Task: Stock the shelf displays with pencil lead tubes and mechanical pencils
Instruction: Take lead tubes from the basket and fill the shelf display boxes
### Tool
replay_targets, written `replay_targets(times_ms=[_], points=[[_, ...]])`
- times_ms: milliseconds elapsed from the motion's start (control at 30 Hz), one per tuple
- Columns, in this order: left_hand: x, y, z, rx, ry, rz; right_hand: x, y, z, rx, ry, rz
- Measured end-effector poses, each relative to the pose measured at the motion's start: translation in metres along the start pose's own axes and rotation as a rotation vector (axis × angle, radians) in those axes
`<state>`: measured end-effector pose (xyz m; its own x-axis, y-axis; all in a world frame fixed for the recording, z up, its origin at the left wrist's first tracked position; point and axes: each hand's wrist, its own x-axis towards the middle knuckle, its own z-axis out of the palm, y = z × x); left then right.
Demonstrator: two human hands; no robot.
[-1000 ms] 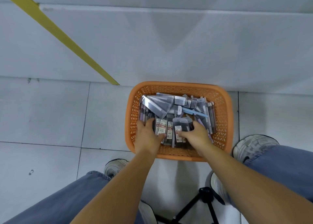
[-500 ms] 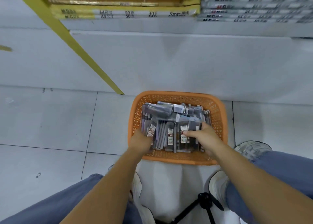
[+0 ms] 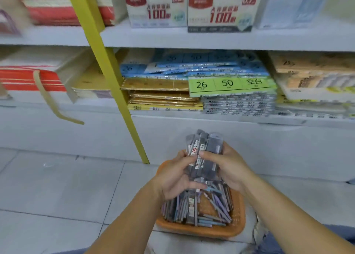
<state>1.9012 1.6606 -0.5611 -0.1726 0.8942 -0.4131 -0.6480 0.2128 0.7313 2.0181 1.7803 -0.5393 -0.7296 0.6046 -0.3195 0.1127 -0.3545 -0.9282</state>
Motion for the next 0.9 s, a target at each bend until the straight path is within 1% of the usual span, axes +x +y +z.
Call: replay_targets(times_ms=[67,167,267,367,433,567,667,767,833,900], points=[[-0.009,0.02,0.015,0.016,-0.018,0.071,-0.009,-0.024,0.006,-0.031,0.003,-0.051],[-0.021,0.049,0.032,0.129,-0.014,0.137,-0.018,-0.059,0.013,-0.113,0.03,-0.148],[-0.031,0.079,0.048,0.26,-0.029,0.195,-0.026,-0.098,0.022,-0.341,-0.018,-0.309],[-0.042,0.111,0.064,0.294,-0.004,0.262,-0.037,-0.14,0.032,-0.511,-0.048,-0.478],[-0.047,0.13,0.073,0.323,0.007,0.31,-0.041,-0.165,0.036,-0.6,-0.047,-0.551],[-0.053,0.159,0.091,0.372,0.03,0.383,-0.037,-0.201,0.036,-0.587,-0.045,-0.6],[-0.047,0.163,0.093,0.343,0.041,0.415,-0.031,-0.21,0.032,-0.599,-0.039,-0.62],[-0.041,0.163,0.093,0.319,0.057,0.409,-0.023,-0.211,0.025,-0.612,-0.063,-0.568],[-0.042,0.163,0.092,0.313,0.083,0.408,-0.02,-0.212,0.022,-0.606,-0.114,-0.532],[-0.045,0.166,0.089,0.307,0.096,0.427,-0.02,-0.214,0.023,-0.575,-0.146,-0.542]])
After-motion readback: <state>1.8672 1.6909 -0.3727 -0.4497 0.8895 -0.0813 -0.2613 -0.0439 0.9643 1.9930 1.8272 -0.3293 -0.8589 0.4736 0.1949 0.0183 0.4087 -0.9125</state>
